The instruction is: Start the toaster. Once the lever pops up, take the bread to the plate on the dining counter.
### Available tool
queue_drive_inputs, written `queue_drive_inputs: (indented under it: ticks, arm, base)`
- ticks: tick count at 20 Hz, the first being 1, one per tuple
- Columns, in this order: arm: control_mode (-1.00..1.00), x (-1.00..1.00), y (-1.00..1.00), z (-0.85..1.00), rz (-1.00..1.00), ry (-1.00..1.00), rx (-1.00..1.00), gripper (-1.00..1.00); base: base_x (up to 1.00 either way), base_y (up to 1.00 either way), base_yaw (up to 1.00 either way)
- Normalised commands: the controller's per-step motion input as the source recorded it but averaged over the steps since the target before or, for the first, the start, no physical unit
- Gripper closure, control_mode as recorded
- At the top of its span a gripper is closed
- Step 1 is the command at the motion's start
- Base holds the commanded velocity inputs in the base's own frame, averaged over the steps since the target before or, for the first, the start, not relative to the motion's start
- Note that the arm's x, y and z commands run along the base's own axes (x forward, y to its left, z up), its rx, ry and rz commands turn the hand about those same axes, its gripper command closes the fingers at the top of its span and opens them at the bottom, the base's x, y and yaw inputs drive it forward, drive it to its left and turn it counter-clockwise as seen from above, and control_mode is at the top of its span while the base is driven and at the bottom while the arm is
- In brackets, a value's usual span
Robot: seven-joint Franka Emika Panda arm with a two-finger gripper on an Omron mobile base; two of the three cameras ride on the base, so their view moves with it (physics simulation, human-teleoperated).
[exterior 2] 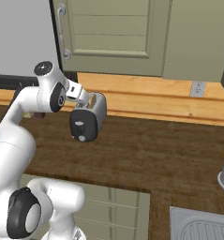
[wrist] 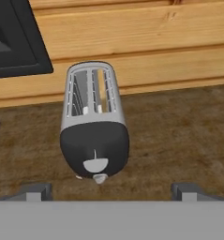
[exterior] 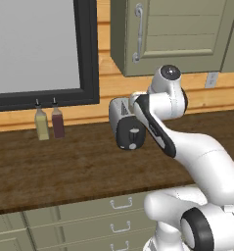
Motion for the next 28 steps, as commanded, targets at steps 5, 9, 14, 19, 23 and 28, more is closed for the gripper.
queue_drive_inputs:
  ticks: [5,9,14,19,23,28]
  arm:
    - [-1.00,0.27,-0.03,-0.21,0.00,-0.10,-0.01,-1.00]
    - [-1.00,0.37,0.00,-0.13,0.00,-0.02,0.00,-1.00]
    - [-1.00,0.36,0.00,-0.06,0.00,0.00,0.00,-1.00]
    - [-1.00,0.36,0.00,-0.11,0.00,0.00,0.00,-1.00]
    - [-1.00,0.33,0.00,-0.24,0.00,0.00,0.00,-1.00]
    - [-1.00,0.27,0.00,-0.33,0.00,0.00,0.00,-1.00]
  base:
    - [0.00,0.00,0.00]
    - [0.00,0.00,0.00]
    - [0.00,0.00,0.00]
    - [0.00,0.00,0.00]
    - [0.00,0.00,0.00]
    - [0.00,0.00,0.00]
